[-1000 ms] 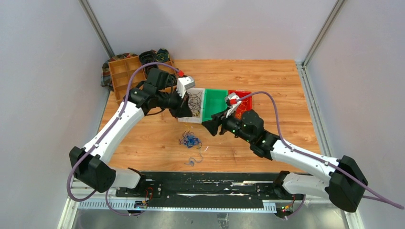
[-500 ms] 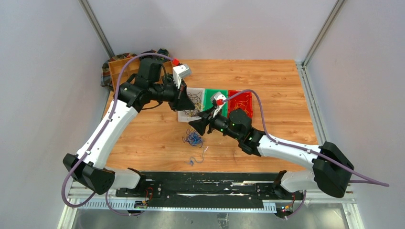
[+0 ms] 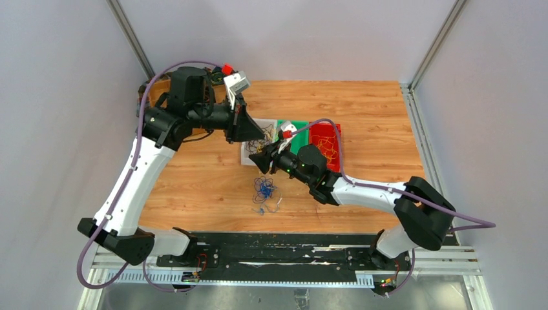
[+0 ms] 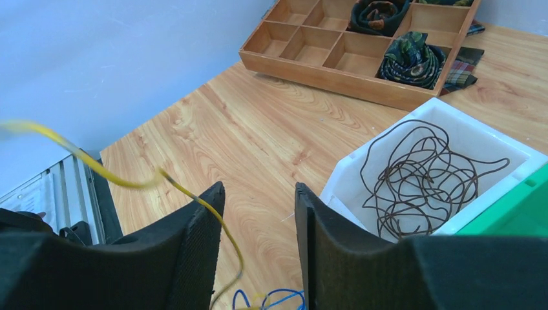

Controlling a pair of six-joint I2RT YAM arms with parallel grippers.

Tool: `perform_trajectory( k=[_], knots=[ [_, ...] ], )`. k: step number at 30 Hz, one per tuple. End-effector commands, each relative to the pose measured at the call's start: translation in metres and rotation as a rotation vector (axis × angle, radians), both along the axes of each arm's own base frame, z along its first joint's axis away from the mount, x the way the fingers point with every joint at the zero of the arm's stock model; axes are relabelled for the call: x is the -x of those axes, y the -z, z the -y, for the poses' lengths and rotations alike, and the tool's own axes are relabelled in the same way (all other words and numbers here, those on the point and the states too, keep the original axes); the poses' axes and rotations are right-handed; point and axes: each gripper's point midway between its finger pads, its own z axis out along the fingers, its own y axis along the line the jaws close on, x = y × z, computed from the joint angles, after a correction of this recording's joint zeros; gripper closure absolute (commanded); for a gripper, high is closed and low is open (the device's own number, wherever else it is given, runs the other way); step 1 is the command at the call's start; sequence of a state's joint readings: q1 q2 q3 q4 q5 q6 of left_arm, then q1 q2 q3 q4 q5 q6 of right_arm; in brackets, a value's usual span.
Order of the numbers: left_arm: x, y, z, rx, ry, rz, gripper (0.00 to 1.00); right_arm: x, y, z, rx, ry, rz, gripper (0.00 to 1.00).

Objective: Untangle the cables

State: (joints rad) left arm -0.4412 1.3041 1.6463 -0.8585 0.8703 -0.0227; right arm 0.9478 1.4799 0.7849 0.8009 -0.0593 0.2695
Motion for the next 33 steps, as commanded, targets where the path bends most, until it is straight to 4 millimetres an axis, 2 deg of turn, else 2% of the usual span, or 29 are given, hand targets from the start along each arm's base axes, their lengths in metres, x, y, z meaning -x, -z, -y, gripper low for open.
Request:
perform_trajectory(
  k=[1, 15, 22, 27, 33],
  knots=[
    [0.015, -0.040, -0.004, 0.044, 0.025, 0.110, 0.99, 0.000, -0.010, -0.009, -0.048, -0.007, 0.008, 0.59],
    [0.019, -0.135, -0.010, 0.163, -0.033, 0.295, 1.00, 0.011, 0.047, -0.022, 0.001, -0.078, -0.132, 0.62],
    [0.010, -0.173, -0.021, 0.194, -0.133, 0.445, 1.00, 0.020, 0.084, -0.019, 0.036, -0.099, -0.199, 0.62],
    [0.000, -0.217, -0.035, 0.255, -0.267, 0.597, 1.00, 0.031, 0.115, -0.012, 0.076, -0.101, -0.256, 0.61],
    [-0.005, -0.277, -0.069, 0.357, -0.485, 0.801, 1.00, 0.047, 0.140, -0.008, 0.119, -0.114, -0.293, 0.59]
  ],
)
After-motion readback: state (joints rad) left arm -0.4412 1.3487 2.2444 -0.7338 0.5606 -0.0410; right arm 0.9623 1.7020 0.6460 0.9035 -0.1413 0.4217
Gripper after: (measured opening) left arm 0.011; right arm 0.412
